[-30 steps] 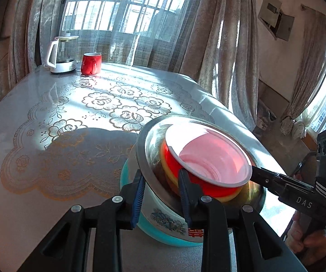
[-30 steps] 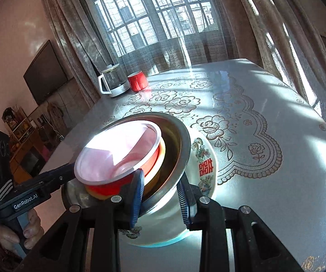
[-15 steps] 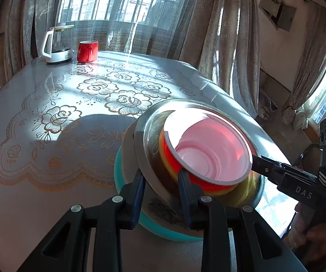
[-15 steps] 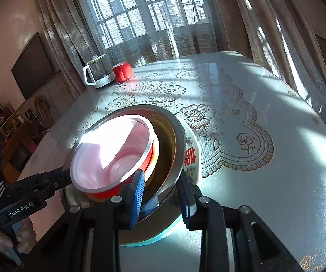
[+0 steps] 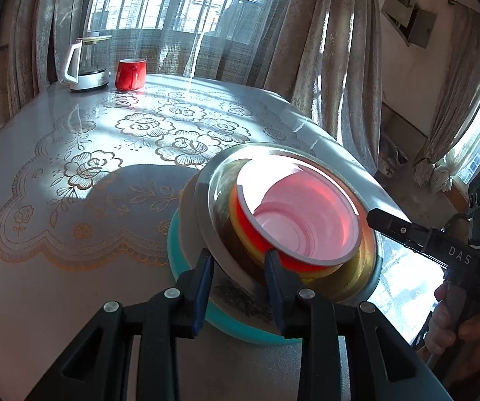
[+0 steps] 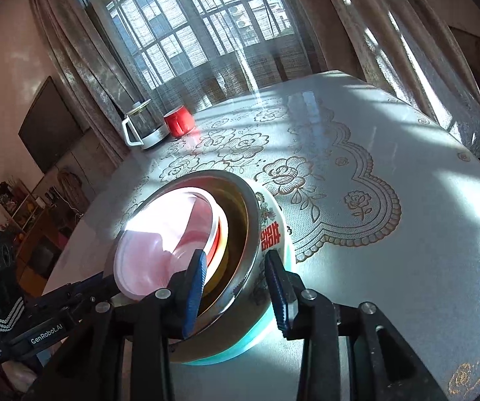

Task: Organize plates and bowls
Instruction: 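Lift the steel bowl with both tools and lower it onto the double-happiness plate stack, then open both tools to release the steel bowl and withdraw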

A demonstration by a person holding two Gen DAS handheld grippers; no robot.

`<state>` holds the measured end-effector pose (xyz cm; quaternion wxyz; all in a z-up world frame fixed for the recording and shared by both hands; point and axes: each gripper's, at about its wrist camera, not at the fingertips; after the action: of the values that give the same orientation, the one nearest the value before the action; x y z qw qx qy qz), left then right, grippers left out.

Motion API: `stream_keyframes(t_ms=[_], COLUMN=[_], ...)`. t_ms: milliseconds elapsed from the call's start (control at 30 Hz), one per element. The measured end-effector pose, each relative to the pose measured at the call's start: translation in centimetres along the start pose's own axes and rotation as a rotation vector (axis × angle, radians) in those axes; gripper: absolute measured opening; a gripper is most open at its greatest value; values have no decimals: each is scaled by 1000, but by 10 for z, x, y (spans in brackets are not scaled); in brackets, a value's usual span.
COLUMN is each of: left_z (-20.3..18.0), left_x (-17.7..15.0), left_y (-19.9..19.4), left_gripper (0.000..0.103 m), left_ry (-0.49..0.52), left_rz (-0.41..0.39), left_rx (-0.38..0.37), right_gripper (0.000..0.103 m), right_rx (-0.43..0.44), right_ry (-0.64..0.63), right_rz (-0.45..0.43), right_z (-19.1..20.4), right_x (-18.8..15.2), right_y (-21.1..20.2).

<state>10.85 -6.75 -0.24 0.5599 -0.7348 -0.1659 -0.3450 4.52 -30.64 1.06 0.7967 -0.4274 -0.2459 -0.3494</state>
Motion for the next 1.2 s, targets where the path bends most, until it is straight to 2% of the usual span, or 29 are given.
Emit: stream_keyframes(t_ms=[133, 200, 433, 533, 600, 1200], left_z=[-1, -1, -1, -1, -1, -3], left_x=[0, 0, 0, 0, 0, -1], left_y=[-1, -2, -2, -1, -2, -4], left_gripper=[33, 33, 34, 35, 35, 35], left_ry=[6, 12, 19, 20, 21, 23], left_rz=[-4, -5, -4, -5, -5, -9], left_rx=[7, 10, 11, 11, 12, 16], right_gripper=[40, 45, 46, 46, 41, 40], right_rx=[5, 43, 155, 166, 177, 163], right_ry=[111, 160, 260, 262, 259, 250], right_rz=[12, 18, 43, 48, 48, 49], right_z=[-20, -28, -41, -41, -38, -36], right_x=[-2, -5, -9, -10, -10, -13], right_y=[6, 10, 20, 21, 22, 20])
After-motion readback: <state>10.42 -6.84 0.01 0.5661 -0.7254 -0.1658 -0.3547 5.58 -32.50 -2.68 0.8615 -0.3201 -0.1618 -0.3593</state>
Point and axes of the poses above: each gripper's, at about its wrist camera, not at the fingertips, and y roughly the way its jaws point, z to its left, x to its top, and after that the axes turned 12 degrees about x, right-handed
